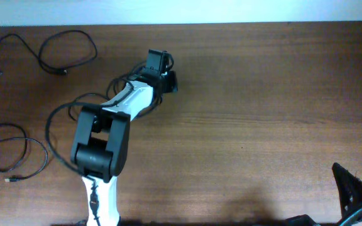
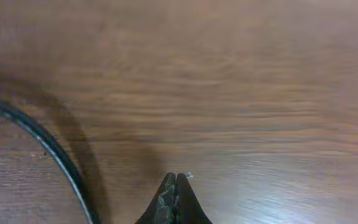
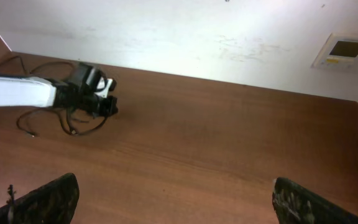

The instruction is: Untangle cables

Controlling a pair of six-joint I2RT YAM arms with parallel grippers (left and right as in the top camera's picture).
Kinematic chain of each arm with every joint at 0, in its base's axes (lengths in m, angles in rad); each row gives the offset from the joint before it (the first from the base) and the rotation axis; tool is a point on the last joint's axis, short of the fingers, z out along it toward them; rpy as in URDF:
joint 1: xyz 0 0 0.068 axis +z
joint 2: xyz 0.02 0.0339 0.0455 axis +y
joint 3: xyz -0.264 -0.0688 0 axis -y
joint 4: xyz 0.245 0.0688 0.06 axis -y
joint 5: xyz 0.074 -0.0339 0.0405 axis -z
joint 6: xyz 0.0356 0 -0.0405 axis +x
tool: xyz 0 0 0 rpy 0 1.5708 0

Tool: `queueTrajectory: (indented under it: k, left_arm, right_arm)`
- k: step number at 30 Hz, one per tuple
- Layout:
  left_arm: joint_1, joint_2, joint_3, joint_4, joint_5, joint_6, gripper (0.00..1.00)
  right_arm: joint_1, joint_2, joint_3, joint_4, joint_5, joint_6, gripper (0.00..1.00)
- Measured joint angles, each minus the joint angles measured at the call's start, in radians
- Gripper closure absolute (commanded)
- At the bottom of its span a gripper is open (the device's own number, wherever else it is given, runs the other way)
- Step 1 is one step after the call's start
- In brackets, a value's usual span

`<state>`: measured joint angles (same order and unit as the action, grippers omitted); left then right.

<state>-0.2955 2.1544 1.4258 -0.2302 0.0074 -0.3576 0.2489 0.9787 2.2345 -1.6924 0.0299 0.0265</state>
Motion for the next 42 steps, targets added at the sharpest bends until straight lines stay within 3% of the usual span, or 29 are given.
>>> queueTrajectory:
  k: [4,8,13,17,20,24,25,26,27,28,34,42]
  left_arm:
    - [0.000,0.017,0.006,-0.032,-0.126,0.000,1.00]
    - [0.008,0.011,0.023,-0.174,-0.334,0.000,1.00]
    - [0.055,0.011,0.023,-0.255,-0.456,0.003,1.00]
    - [0.081,-0.002,0.025,-0.343,-0.472,0.065,1.00]
    - [0.085,-0.058,0.024,-0.436,-0.383,0.105,1.00]
    - [0.085,-0.349,0.066,-0.564,-0.275,0.116,1.00]
    - [0.085,-0.456,0.081,-0.620,-0.264,0.116,0.89]
    - [0.085,-0.576,0.092,-0.690,-0.253,0.116,0.87]
    - [0.087,-0.662,0.094,-0.731,-0.247,0.120,0.71]
    - [0.088,-0.850,0.102,-0.820,-0.245,0.122,0.04]
    - [0.089,-1.260,0.097,-1.141,-0.241,0.127,0.01]
    - [0.095,-1.530,0.093,-1.450,-0.231,0.127,0.01]
  right_arm:
    - [0.000,0.000,0.000,0.000,0.000,0.000,0.02]
    - [0.000,0.000,0.000,0.000,0.000,0.000,0.01]
    - [0.000,0.000,0.000,0.000,0.000,0.000,0.02]
    - [0.000,0.000,0.000,0.000,0.000,0.001,0.01]
    - [0.000,0.000,0.000,0.000,0.000,0.000,0.02]
    - [0.000,0.000,0.001,0.002,0.000,0.000,0.01]
    - [0.000,0.000,0.000,0.002,0.000,0.000,0.01]
    - [0.000,0.000,0.001,0.002,0.000,0.000,0.02]
    - [0.000,0.000,0.000,0.000,0.000,0.000,0.01]
    - [0.000,0.000,0.000,0.000,0.000,0.000,0.01]
    - [0.000,-0.002,0.000,0.001,0.000,0.000,0.01]
    - [0.000,-0.002,0.000,0.000,0.000,0.001,0.02]
